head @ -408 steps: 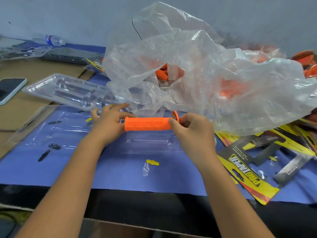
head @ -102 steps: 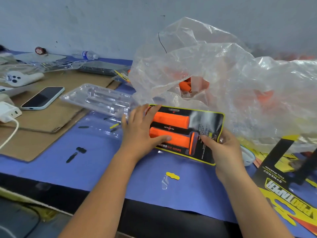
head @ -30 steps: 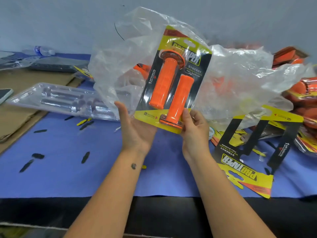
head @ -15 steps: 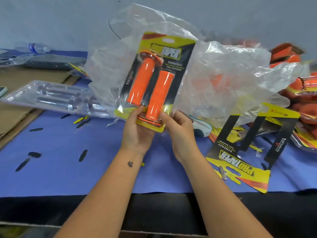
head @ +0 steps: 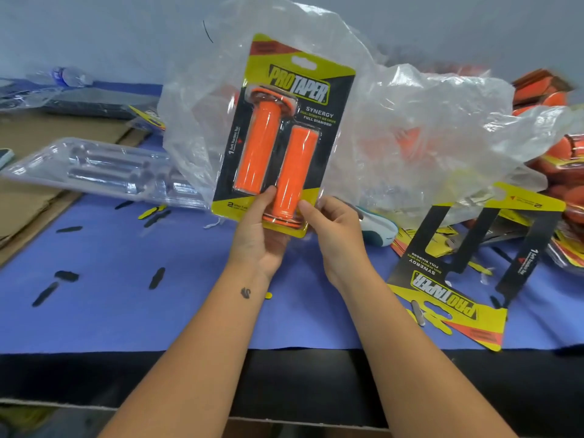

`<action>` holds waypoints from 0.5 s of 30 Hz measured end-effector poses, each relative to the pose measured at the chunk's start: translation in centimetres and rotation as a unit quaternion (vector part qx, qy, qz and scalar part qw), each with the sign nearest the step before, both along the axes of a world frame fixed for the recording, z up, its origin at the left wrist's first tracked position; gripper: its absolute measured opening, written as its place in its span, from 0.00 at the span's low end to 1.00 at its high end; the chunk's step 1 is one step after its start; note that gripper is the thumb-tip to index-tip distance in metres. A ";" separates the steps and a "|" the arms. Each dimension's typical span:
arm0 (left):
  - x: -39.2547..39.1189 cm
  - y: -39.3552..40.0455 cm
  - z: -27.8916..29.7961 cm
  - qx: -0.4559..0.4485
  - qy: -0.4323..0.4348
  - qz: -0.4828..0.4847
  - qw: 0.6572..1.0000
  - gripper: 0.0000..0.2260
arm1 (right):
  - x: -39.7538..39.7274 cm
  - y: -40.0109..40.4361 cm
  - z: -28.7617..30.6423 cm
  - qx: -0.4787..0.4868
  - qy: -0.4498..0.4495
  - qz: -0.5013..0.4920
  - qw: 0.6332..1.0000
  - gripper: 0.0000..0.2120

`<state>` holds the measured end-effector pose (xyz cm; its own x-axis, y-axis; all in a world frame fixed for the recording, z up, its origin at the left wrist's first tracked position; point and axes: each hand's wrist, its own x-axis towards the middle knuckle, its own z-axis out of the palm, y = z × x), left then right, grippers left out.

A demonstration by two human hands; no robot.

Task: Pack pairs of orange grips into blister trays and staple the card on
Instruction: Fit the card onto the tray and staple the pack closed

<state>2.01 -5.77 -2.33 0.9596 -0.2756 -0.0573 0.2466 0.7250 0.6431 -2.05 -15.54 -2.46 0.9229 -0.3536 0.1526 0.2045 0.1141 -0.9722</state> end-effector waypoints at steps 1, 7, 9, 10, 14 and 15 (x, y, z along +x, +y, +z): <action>-0.1 0.0 0.0 0.009 -0.008 -0.006 1.000 0.07 | 0.0 -0.1 0.0 -0.002 -0.004 -0.002 1.000 0.07; 0.1 0.3 0.2 0.014 0.009 0.005 1.000 0.08 | -0.6 -0.7 0.1 -0.165 -0.009 -0.047 0.985 0.13; 0.3 0.6 0.3 -0.012 0.013 0.020 1.000 0.09 | -0.9 -1.0 0.4 -0.261 -0.033 -0.116 0.958 0.07; 0.5 0.8 0.3 -0.019 0.013 0.029 0.999 0.09 | -0.9 -1.5 0.4 -0.306 -0.030 -0.167 0.937 0.03; 0.9 1.5 0.3 -0.030 0.027 0.055 0.998 0.09 | -1.3 -3.9 0.4 -0.498 0.145 -0.256 0.816 0.18; 0.9 1.5 0.3 -0.040 0.030 0.057 0.997 0.12 | -1.4 -4.0 0.3 -0.539 0.181 -0.240 0.786 0.20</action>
<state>2.93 -4.25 -2.03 0.9802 -0.1718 -0.0982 0.1970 0.7986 0.5687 -3.47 -19.53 -2.11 0.7740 -0.5200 0.3613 -0.3407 -0.8230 -0.4546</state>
